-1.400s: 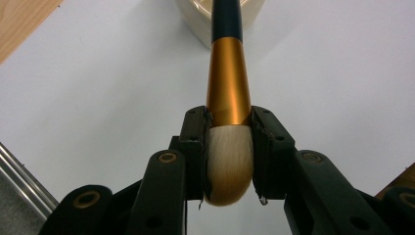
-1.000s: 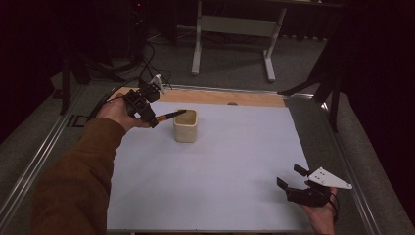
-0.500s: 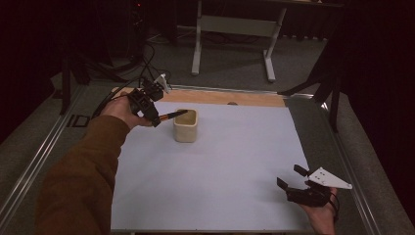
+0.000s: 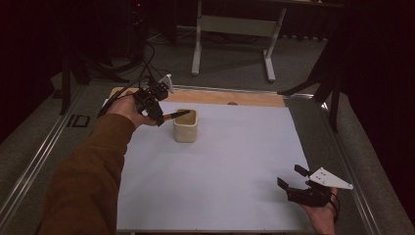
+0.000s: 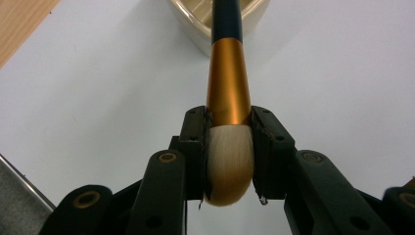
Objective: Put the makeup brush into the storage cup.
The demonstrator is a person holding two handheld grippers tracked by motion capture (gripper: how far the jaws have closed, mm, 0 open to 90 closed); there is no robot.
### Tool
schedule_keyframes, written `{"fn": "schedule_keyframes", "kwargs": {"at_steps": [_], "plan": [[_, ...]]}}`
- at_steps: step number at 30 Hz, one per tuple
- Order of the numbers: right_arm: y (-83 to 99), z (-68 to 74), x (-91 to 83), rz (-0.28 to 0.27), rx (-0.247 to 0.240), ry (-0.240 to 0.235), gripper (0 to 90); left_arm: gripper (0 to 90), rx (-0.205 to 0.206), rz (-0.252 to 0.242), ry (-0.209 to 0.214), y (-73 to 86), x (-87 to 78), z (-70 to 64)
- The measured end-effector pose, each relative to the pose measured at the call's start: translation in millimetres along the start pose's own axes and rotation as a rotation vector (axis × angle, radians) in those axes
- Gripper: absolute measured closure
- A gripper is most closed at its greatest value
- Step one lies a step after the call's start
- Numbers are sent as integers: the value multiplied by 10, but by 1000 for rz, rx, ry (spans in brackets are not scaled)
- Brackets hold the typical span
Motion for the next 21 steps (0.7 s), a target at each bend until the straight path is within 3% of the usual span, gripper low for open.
{"fn": "schedule_keyframes", "kwargs": {"at_steps": [21], "plan": [[2,-14,-15,-4,1,7,143,702,-23,27,2,-99,116,-15]]}}
Point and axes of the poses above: each handheld gripper's, and its own axes: x roughly forward along the jaws, y roughly out of its underside, z roughly to its left, the point moved 4 cm from there along x, roughly forward along the jaws, and after that the axes turned 9 degrees about -x, right-handed, at the moved point
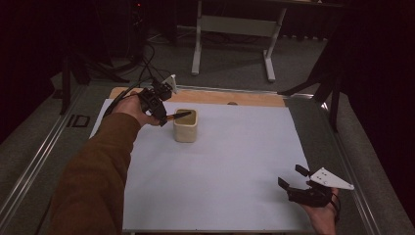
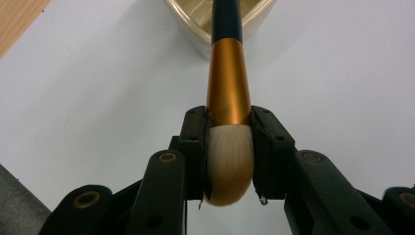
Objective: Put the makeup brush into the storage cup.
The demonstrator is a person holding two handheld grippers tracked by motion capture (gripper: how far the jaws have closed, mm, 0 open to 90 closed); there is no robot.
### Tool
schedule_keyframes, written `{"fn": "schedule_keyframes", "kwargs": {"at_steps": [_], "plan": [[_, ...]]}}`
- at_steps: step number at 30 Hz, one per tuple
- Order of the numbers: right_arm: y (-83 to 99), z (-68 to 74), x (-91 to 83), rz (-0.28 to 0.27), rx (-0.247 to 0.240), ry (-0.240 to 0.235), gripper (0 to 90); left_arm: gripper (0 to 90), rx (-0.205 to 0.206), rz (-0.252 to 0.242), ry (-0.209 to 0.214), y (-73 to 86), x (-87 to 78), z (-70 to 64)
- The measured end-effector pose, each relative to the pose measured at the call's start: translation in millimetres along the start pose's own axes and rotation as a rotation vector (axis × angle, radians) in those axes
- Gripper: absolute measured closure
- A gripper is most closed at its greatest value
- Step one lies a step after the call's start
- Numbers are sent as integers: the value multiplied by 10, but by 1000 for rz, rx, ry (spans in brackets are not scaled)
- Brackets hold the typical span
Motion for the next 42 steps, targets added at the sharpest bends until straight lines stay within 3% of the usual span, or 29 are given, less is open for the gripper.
{"fn": "schedule_keyframes", "kwargs": {"at_steps": [42], "plan": [[2,-6,-9,-3,5,3,143,701,-16,39,1,-187,144,-25]]}}
Point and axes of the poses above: each handheld gripper's, and its own axes: x roughly forward along the jaws, y roughly out of its underside, z roughly to its left, the point moved 4 cm from there along x, roughly forward along the jaws, and after that the axes turned 9 degrees about -x, right-handed, at the moved point
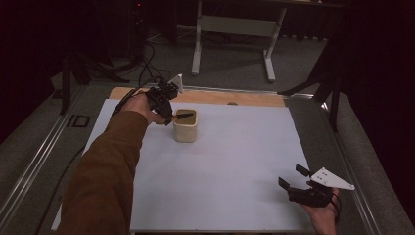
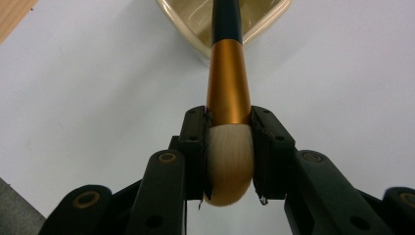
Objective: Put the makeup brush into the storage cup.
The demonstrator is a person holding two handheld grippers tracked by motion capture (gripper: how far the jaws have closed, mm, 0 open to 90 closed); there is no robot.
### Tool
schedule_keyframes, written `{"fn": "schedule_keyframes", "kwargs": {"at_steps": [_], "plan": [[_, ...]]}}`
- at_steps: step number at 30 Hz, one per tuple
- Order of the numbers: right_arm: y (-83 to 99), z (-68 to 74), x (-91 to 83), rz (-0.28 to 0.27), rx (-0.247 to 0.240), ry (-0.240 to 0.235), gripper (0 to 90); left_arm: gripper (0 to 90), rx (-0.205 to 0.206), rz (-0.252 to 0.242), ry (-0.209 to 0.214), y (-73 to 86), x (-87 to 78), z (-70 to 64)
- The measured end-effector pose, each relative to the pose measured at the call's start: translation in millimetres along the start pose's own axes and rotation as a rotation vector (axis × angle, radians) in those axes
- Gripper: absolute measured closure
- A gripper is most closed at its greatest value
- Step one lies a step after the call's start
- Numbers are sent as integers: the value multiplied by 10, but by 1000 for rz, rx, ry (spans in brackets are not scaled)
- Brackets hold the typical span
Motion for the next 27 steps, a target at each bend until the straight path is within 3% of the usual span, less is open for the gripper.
{"fn": "schedule_keyframes", "kwargs": {"at_steps": [9,21,23,24,25,27], "plan": [[1,-4,-3,-2,1,0,143,700,-2,23,-4,-66,61,-20],[4,-8,-6,0,1,2,142,682,-8,10,-15,-102,100,-33],[3,-6,-6,-1,1,1,142,631,-24,-21,-4,-114,92,-23],[3,-4,-8,-1,1,2,142,436,-23,-50,-18,-119,85,-24],[3,-4,-8,-1,1,2,142,436,-18,-53,-34,-118,85,-23],[5,-7,-9,-1,0,2,142,276,-19,-63,-56,-115,87,-13]]}}
Point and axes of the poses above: each handheld gripper's, and its own axes: x roughly forward along the jaws, y roughly out of its underside, z roughly to its left, the point moved 4 cm from there along x, roughly forward along the jaws, and after that the axes turned 9 degrees about -x, right-handed, at the moved point
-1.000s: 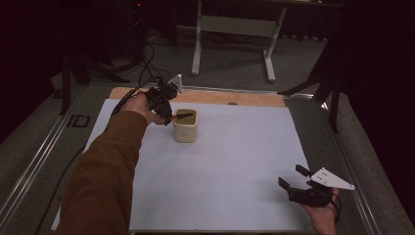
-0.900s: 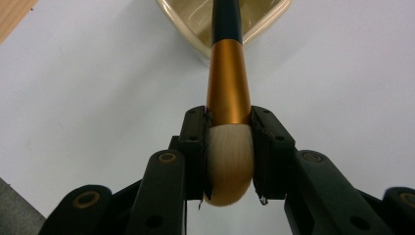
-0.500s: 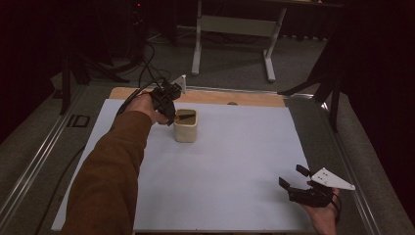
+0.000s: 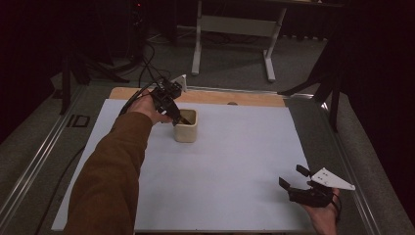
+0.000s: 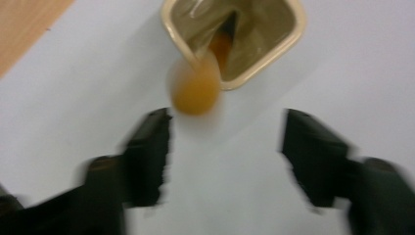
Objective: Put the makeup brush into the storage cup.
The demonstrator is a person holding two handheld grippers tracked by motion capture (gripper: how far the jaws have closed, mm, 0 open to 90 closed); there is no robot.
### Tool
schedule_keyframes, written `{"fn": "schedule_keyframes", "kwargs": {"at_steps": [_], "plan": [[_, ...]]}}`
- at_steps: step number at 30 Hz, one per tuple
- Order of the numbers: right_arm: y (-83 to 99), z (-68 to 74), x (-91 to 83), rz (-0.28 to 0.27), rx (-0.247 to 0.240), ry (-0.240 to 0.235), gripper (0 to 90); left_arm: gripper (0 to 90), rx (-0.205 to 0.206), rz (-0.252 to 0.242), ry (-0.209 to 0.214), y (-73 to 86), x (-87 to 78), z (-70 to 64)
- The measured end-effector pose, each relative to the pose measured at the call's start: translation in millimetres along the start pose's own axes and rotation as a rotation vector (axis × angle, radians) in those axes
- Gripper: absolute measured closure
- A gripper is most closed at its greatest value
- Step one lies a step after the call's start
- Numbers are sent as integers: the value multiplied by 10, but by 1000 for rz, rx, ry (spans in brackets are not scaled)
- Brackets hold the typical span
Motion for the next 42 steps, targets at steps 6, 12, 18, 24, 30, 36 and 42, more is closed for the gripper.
{"fn": "schedule_keyframes", "kwargs": {"at_steps": [6,12,18,24,30,36,42], "plan": [[-1,2,2,0,0,0,142,104,-11,-20,-28,19,3,31],[-3,3,3,-1,0,0,142,90,-13,-40,-35,20,-35,44],[-1,2,2,0,2,0,142,85,-17,-46,-49,36,-38,59],[-2,4,4,1,1,0,142,86,-22,-68,-52,33,-65,60],[0,2,1,1,1,0,142,106,-12,-86,-54,58,-96,52],[0,6,5,3,0,-1,142,121,-21,-132,-34,116,-124,91],[-1,5,9,4,-4,-1,142,143,-36,-176,-16,201,-113,152]]}}
Point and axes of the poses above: each handheld gripper's, and its own axes: x roughly forward along the jaws, y roughly out of its underside, z roughly to its left, the point moved 4 cm from there along x, roughly forward along the jaws, and after that the axes turned 9 degrees about -x, right-handed, at the moved point
